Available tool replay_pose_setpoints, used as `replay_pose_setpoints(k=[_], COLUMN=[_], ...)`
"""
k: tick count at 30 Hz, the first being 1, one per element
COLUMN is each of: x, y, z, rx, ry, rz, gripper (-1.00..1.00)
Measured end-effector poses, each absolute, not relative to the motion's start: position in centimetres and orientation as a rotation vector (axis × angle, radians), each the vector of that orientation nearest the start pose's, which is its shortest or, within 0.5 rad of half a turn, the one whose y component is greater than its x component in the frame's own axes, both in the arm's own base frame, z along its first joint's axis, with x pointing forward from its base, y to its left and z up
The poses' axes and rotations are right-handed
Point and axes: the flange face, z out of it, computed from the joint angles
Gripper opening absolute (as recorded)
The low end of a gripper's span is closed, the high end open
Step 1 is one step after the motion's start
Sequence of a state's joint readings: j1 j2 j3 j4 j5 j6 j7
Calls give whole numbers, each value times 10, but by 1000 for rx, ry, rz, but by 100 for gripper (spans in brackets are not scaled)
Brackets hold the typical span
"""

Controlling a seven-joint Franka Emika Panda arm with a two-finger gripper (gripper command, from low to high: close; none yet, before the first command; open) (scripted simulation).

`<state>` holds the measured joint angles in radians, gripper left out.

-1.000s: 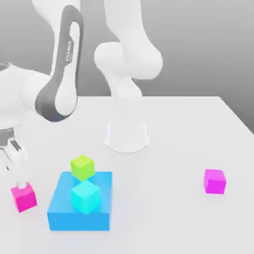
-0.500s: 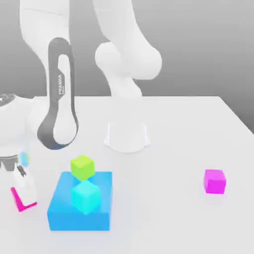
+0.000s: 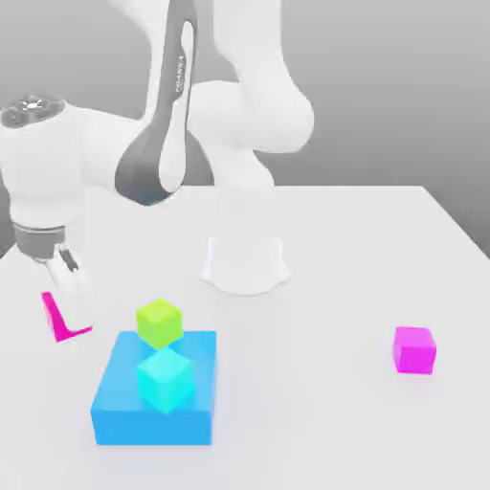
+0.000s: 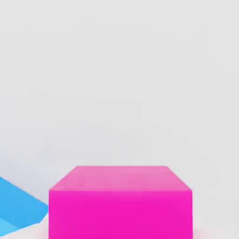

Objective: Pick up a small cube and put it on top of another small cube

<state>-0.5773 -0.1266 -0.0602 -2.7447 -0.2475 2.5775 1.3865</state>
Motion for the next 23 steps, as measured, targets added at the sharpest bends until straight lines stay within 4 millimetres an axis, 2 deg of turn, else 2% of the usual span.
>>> replay_pose_setpoints(k=[7, 13, 15, 19, 20, 23], x=[300, 284, 283, 283, 282, 282], y=[-180, -136, -131, -130, -129, -129], z=[291, 310, 298, 261, 252, 252], rx=[-1914, -1821, -1811, -1809, -1809, -1809], ry=[2613, 2576, 2568, 2567, 2567, 2567], rz=[-38, -9, -2, -1, -1, -1], gripper=[-100, -100, -100, -100, 100, 100])
